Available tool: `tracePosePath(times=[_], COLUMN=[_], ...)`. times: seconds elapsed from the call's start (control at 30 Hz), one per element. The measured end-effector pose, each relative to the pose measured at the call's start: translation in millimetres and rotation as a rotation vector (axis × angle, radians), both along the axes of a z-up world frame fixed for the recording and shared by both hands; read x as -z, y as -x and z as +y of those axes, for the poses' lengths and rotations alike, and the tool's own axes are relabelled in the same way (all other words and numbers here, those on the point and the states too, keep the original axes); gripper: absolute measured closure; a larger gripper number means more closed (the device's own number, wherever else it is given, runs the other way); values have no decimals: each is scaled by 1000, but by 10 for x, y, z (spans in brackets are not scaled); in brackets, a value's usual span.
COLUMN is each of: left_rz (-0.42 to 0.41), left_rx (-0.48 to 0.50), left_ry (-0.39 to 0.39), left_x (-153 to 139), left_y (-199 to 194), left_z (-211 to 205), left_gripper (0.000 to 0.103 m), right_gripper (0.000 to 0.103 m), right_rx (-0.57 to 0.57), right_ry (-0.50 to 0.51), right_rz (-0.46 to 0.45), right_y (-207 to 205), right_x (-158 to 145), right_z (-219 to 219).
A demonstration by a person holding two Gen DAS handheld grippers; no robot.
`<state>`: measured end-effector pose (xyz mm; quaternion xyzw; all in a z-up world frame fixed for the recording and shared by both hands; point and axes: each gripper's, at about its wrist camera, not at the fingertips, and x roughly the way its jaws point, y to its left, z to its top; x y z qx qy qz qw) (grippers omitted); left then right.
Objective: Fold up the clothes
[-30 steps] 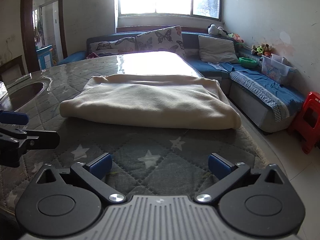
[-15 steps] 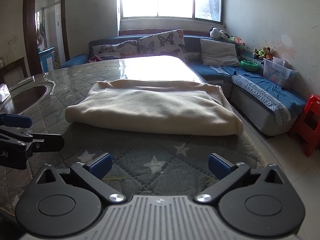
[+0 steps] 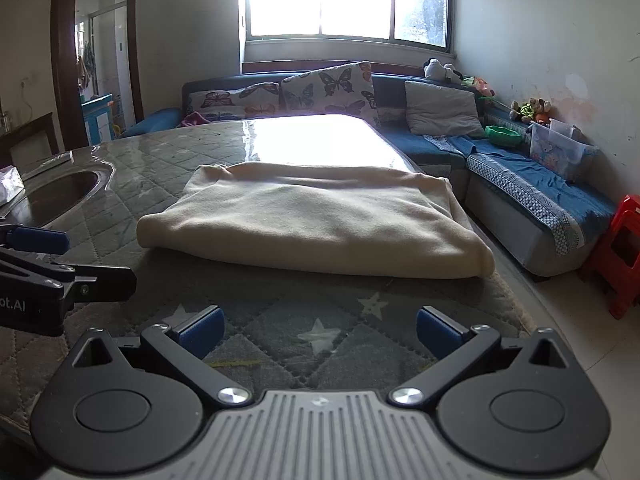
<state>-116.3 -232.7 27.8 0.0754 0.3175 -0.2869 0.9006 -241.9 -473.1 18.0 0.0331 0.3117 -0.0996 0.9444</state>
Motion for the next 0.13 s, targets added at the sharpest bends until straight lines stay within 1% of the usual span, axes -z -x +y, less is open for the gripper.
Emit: tracePosePath(times=[0.13], left_rz=[4], left_rx=[-2], left_ry=[3], left_x=[-11], left_y=[-13], left_z=[3], left_gripper=[0], right_gripper=[0], right_rx=[-6], right_ry=[0], right_rz=[0], right_y=[-10], right_x=[1], right_z=[31])
